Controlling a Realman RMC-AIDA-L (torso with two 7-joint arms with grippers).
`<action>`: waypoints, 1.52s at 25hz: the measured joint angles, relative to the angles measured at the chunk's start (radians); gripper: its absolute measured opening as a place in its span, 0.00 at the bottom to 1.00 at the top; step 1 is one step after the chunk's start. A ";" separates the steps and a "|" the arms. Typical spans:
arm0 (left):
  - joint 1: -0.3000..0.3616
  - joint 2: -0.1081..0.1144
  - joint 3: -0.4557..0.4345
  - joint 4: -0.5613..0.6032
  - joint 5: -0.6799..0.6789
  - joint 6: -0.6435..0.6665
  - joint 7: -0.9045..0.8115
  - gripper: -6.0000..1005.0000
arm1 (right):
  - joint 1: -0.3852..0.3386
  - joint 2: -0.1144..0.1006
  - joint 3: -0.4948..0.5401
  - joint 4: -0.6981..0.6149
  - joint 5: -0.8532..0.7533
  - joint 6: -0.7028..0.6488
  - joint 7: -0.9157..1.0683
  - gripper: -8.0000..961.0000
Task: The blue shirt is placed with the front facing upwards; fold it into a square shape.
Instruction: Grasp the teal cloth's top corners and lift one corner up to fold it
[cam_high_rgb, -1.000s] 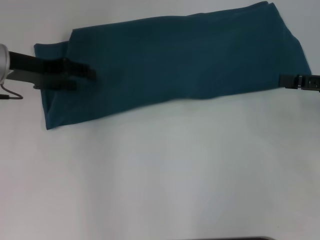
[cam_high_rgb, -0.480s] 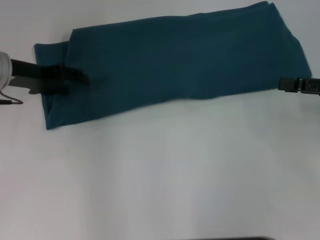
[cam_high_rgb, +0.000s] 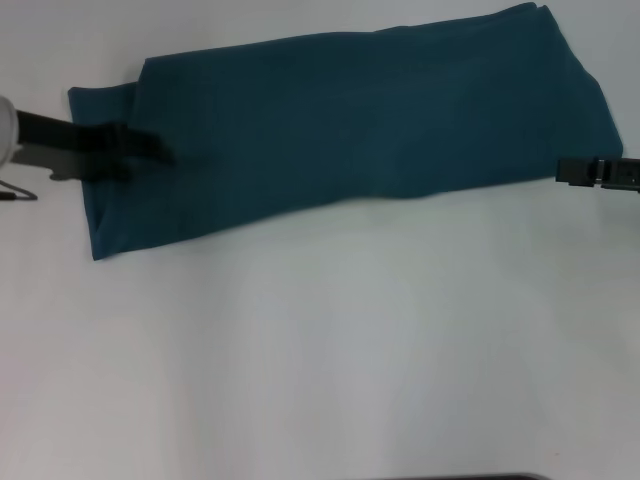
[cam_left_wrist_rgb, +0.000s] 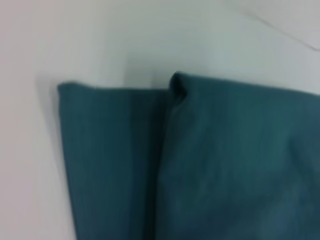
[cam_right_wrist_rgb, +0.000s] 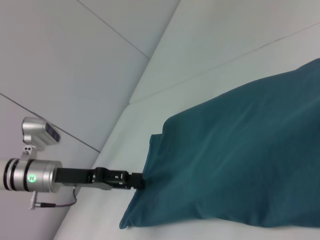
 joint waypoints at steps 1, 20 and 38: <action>0.002 0.001 -0.001 -0.022 0.001 0.017 -0.007 0.70 | 0.000 -0.001 0.000 0.000 0.000 -0.001 0.000 0.97; -0.035 0.009 0.011 -0.053 0.166 -0.001 -0.219 0.70 | 0.008 -0.003 -0.001 0.000 0.000 0.004 0.000 0.97; -0.017 -0.003 0.012 -0.050 0.189 -0.073 -0.204 0.70 | 0.008 -0.006 0.001 0.000 0.000 0.005 0.006 0.97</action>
